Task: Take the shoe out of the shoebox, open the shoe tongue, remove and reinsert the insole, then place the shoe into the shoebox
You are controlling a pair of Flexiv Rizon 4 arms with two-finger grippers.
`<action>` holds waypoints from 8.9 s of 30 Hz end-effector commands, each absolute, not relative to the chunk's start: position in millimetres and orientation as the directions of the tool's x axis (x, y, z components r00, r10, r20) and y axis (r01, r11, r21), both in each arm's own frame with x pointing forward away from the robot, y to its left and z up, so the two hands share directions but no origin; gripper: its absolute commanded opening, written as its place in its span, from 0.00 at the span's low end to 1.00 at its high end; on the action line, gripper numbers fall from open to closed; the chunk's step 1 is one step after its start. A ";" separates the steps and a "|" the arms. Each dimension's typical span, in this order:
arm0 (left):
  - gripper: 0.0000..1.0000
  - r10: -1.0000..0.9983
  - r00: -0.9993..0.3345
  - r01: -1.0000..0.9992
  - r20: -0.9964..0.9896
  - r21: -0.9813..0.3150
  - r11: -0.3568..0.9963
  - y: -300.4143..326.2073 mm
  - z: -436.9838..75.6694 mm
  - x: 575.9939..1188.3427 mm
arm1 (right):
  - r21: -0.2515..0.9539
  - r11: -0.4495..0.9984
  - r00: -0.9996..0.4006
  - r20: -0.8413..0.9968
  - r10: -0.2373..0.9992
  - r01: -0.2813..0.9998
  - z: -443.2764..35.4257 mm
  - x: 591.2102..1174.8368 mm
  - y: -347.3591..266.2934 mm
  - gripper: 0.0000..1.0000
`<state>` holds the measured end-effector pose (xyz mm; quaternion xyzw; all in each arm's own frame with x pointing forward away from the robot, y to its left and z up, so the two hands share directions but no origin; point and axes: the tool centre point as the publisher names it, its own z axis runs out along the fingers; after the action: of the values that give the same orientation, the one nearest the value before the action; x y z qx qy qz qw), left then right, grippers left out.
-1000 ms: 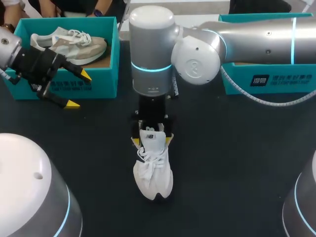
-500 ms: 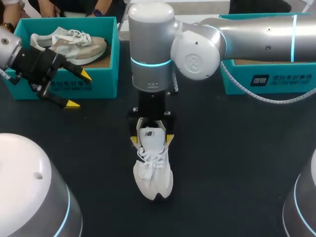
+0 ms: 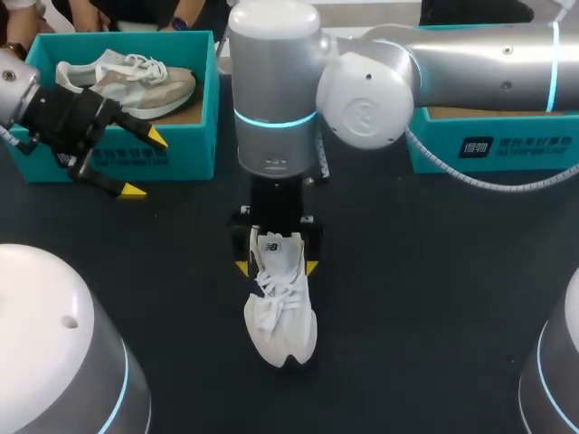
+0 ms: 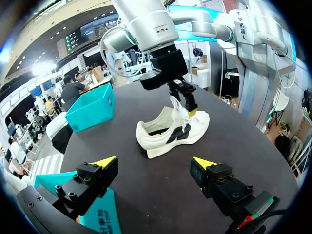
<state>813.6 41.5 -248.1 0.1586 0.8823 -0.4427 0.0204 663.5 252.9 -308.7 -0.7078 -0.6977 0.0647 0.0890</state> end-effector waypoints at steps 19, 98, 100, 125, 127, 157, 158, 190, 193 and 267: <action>1.00 0.262 -0.949 0.298 -0.175 -0.773 0.560 41.7 -247.8 813.0 | -0.201 0.004 0.004 0.043 0.999 0.980 -296.0 672.7 254.9 0.49; 1.00 0.262 -0.949 0.298 -0.175 -0.773 0.560 41.7 -247.8 813.0 | -0.071 0.898 -0.883 -0.228 0.410 0.435 -263.2 763.9 281.0 1.00; 1.00 0.262 -0.949 0.298 -0.175 -0.773 0.560 41.7 -247.8 813.0 | -0.141 0.905 -0.895 -0.269 0.355 0.401 -262.2 766.0 277.4 1.00; 1.00 0.262 -0.949 0.298 -0.175 -0.773 0.560 41.7 -247.8 813.0 | -0.148 0.961 -0.932 -0.314 0.180 0.235 -294.1 810.0 263.7 1.00; 1.00 0.262 -0.949 0.298 -0.175 -0.773 0.560 41.7 -247.8 813.0 | -0.148 0.970 -0.942 -0.308 0.137 0.190 -299.4 815.7 259.8 1.00; 1.00 0.262 -0.949 0.298 -0.175 -0.773 0.560 41.7 -247.8 813.0 | -0.143 0.989 -0.975 -0.221 0.010 0.043 -366.3 837.6 239.7 0.44; 1.00 0.262 -0.949 0.298 -0.175 -0.773 0.560 41.7 -247.8 813.0 | -0.146 0.988 -0.975 -0.220 0.010 0.043 -366.6 837.9 239.1 0.43; 1.00 0.262 -0.949 0.298 -0.175 -0.773 0.560 41.7 -247.8 813.0 | -0.130 0.991 -0.967 -0.256 -0.003 0.031 -202.4 839.5 255.3 0.00; 1.00 0.262 -0.949 0.298 -0.175 -0.773 0.560 41.7 -247.8 813.0 | -0.103 0.994 -0.958 -0.288 -0.004 0.027 -176.6 841.6 257.2 0.00; 1.00 0.262 -0.949 0.298 -0.175 -0.773 0.560 41.7 -247.8 813.0 | -0.246 0.961 -0.962 -0.267 0.055 0.123 -111.2 956.2 -56.8 0.00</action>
<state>813.6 41.6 -248.0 0.1587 0.8823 -0.4426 0.0203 957.1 -54.5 -111.8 -0.0463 -0.9815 0.1338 -0.1290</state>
